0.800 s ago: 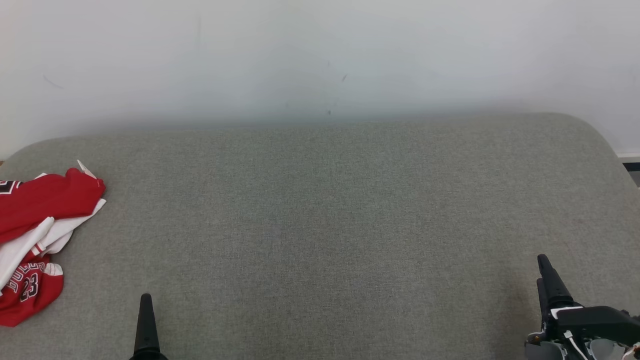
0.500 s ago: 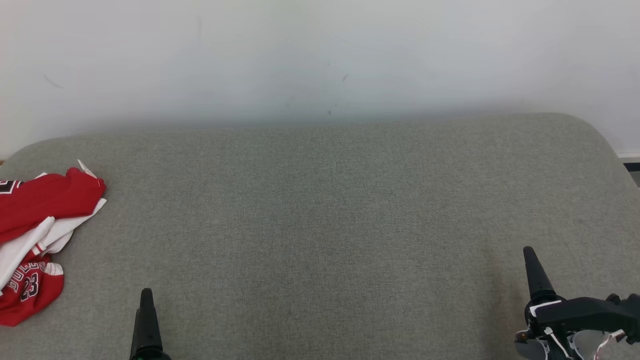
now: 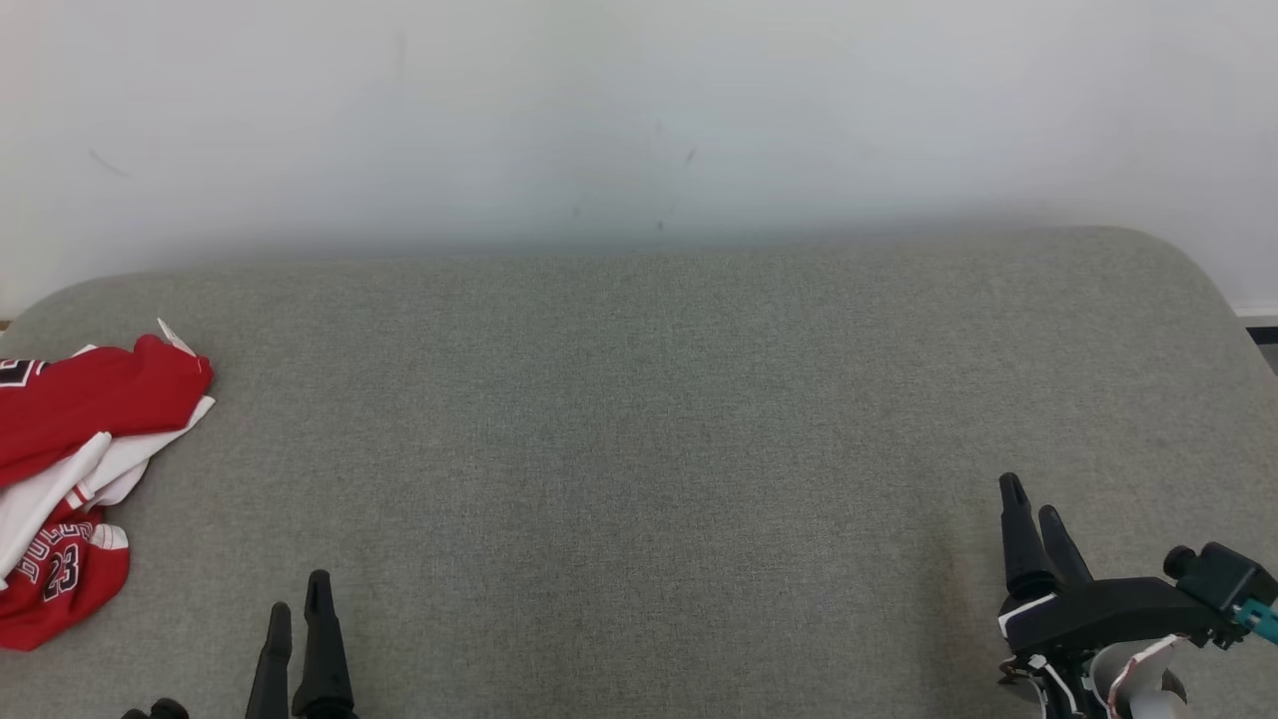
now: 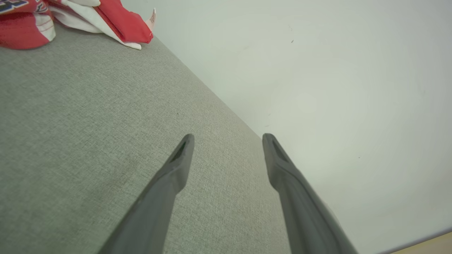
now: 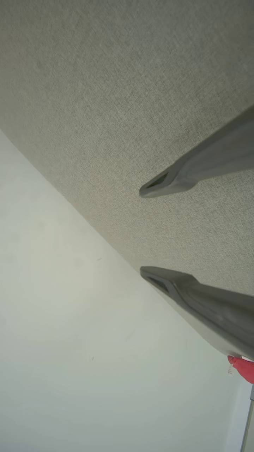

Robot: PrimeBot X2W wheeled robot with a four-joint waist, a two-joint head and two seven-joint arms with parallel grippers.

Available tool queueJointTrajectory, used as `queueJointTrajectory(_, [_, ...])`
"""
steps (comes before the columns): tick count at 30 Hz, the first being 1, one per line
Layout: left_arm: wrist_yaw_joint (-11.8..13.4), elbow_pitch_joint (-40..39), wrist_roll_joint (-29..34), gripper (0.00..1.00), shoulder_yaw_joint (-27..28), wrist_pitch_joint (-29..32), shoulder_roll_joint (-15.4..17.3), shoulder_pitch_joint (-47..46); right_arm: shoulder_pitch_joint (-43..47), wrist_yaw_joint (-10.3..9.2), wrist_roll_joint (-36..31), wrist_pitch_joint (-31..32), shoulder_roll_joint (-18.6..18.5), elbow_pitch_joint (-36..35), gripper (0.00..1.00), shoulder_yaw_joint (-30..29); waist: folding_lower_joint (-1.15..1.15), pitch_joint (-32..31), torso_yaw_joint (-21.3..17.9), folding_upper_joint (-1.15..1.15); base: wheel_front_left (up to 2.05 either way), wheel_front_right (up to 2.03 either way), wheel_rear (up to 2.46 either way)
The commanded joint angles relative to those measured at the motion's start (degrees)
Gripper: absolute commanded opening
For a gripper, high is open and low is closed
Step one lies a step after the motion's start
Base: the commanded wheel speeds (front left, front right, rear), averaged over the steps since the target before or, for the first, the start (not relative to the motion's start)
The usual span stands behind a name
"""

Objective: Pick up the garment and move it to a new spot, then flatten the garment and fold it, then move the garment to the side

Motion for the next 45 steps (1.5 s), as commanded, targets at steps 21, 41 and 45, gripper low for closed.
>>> queueJointTrajectory(21, [2.57, -3.75, 19.98, 1.00, 1.36, -1.40, 0.43, 2.75, 0.07, 0.02, -17.78, -5.81, -1.25, -0.10, 1.00, 7.98, 0.00, -0.86, -0.13, 0.00, 0.00, 0.00, 0.00])
queueJointTrajectory(41, [3.18, -4.81, 32.65, 1.00, 1.79, -2.24, 2.21, 6.11, 0.91, 0.03, -26.63, -10.19, -2.72, 0.78, 1.00, 14.56, 0.00, -2.32, -0.10, 0.00, 0.00, 0.00, 0.00])
queueJointTrajectory(45, [3.52, -4.92, 34.87, 1.00, 1.95, -2.46, 2.77, 6.34, 0.85, 0.03, -28.25, -10.93, -2.92, 0.93, 1.00, 15.37, 0.00, -2.51, -0.21, 0.00, 0.00, 0.00, 0.00])
